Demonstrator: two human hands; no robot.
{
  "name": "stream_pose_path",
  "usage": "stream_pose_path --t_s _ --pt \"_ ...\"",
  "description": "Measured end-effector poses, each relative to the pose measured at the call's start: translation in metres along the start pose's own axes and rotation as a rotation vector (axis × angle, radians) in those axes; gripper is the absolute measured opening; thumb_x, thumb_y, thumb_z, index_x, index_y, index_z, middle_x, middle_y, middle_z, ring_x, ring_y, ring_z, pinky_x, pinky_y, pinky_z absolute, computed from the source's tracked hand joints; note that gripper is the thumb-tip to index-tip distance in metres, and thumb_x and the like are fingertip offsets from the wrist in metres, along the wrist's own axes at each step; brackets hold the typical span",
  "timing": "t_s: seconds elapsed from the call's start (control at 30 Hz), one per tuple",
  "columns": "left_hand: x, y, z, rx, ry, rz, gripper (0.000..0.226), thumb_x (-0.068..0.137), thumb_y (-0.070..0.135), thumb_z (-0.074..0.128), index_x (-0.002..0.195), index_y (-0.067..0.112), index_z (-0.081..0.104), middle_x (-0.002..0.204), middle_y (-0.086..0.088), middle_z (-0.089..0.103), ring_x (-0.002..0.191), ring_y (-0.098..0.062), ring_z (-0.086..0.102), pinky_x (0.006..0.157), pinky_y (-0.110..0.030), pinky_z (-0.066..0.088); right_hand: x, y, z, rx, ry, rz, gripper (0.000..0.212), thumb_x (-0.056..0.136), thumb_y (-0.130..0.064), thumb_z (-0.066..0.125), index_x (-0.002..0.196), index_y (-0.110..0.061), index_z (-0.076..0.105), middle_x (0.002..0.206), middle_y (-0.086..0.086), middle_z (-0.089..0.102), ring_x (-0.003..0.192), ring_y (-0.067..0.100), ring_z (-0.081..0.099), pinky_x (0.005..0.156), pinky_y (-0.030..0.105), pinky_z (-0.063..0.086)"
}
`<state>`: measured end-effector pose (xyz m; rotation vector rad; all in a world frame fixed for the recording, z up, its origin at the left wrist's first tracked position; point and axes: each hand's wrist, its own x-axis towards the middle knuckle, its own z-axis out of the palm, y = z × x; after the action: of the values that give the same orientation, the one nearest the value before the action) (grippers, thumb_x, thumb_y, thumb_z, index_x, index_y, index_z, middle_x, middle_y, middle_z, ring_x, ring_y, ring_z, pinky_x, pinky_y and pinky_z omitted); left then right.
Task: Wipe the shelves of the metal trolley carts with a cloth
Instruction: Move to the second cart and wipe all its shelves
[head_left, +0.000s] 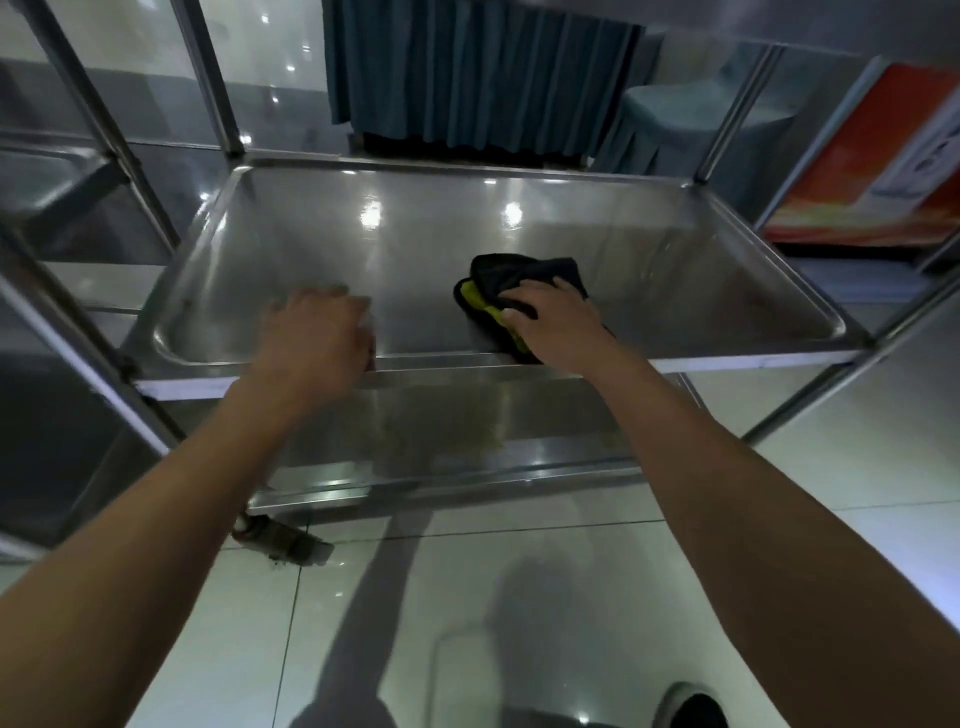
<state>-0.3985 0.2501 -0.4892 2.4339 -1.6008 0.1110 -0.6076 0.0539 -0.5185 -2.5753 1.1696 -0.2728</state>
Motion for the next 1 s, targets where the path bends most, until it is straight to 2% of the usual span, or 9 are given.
stream_pose_path --t_s 0.07,0.1,0.2,0.3,0.4,0.5,0.77,0.9,1.0 --pt "0.006 0.047 -0.001 -0.129 0.029 0.057 0.032 0.091 0.030 0.057 0.121 0.026 0.069 0.128 -0.004 0.064 0.117 -0.032 0.058 0.096 -0.045 0.049 0.001 0.009 -0.001 0.026 0.013 -0.004 0.043 0.100 -0.053 0.037 0.140 -0.043 0.050 0.157 -0.013 0.037 0.150 0.028 0.017 0.118 0.058 0.015" --pt "0.009 0.072 0.001 -0.178 0.035 0.072 0.032 0.093 0.031 0.057 0.122 0.024 0.068 0.126 -0.005 0.064 0.115 -0.032 0.059 0.094 -0.045 0.050 0.001 0.015 -0.001 0.034 0.033 -0.005 0.043 0.100 -0.052 0.037 0.140 -0.043 0.050 0.157 -0.012 0.036 0.150 0.028 0.016 0.119 0.059 0.013" --pt "0.026 0.128 0.017 -0.189 0.063 0.095 0.025 0.094 0.030 0.056 0.108 0.013 0.068 0.105 -0.010 0.064 0.098 -0.033 0.060 0.079 -0.044 0.052 0.004 0.033 -0.005 0.049 0.092 -0.025 0.045 0.098 -0.052 0.038 0.139 -0.041 0.052 0.156 -0.008 0.039 0.150 0.029 0.018 0.118 0.063 0.012" --pt "0.045 0.154 0.031 -0.154 0.076 0.070 0.020 0.092 0.023 0.055 0.104 0.014 0.068 0.097 -0.009 0.062 0.090 -0.032 0.058 0.069 -0.039 0.048 0.013 0.050 -0.010 0.047 0.092 -0.076 0.043 0.098 -0.051 0.040 0.136 -0.040 0.055 0.155 -0.009 0.040 0.150 0.029 0.017 0.118 0.064 0.010" --pt "0.057 0.167 0.035 -0.081 0.023 0.004 0.025 0.087 0.018 0.052 0.106 0.017 0.068 0.104 -0.007 0.064 0.096 -0.032 0.057 0.074 -0.041 0.050 0.014 0.060 -0.016 0.055 0.076 -0.122 0.039 0.099 -0.048 0.042 0.134 -0.039 0.057 0.155 -0.009 0.040 0.151 0.025 0.013 0.117 0.061 0.002" --pt "0.057 0.176 0.041 -0.083 -0.003 -0.046 0.028 0.088 0.018 0.050 0.112 0.019 0.065 0.116 -0.004 0.063 0.105 -0.031 0.055 0.082 -0.044 0.051 0.007 0.063 -0.017 0.073 0.028 -0.124 0.040 0.101 -0.048 0.038 0.138 -0.040 0.051 0.160 -0.009 0.032 0.153 0.022 0.007 0.119 0.059 -0.003" --pt "0.044 0.184 0.061 -0.027 0.121 -0.004 0.031 0.089 0.022 0.050 0.116 0.016 0.065 0.116 -0.008 0.064 0.099 -0.034 0.058 0.077 -0.043 0.049 0.008 0.071 -0.016 0.076 0.029 -0.132 0.042 0.100 -0.049 0.035 0.140 -0.041 0.048 0.161 -0.008 0.031 0.153 0.026 0.009 0.119 0.065 0.001" --pt "0.040 0.186 0.066 -0.060 0.131 -0.030 0.030 0.094 0.027 0.048 0.118 0.016 0.063 0.113 -0.007 0.063 0.098 -0.034 0.059 0.072 -0.038 0.040 -0.003 0.082 -0.018 0.060 0.039 -0.112 0.042 0.100 -0.047 0.035 0.140 -0.041 0.048 0.161 -0.008 0.031 0.153 0.026 0.011 0.119 0.064 0.002" --pt "0.039 0.182 0.069 -0.056 0.154 -0.049 0.029 0.096 0.030 0.047 0.111 0.015 0.066 0.110 -0.006 0.064 0.098 -0.031 0.059 0.071 -0.036 0.037 -0.010 0.094 -0.024 0.057 0.034 -0.078 0.042 0.100 -0.046 0.035 0.139 -0.042 0.049 0.161 -0.008 0.030 0.153 0.026 0.010 0.119 0.063 0.003"
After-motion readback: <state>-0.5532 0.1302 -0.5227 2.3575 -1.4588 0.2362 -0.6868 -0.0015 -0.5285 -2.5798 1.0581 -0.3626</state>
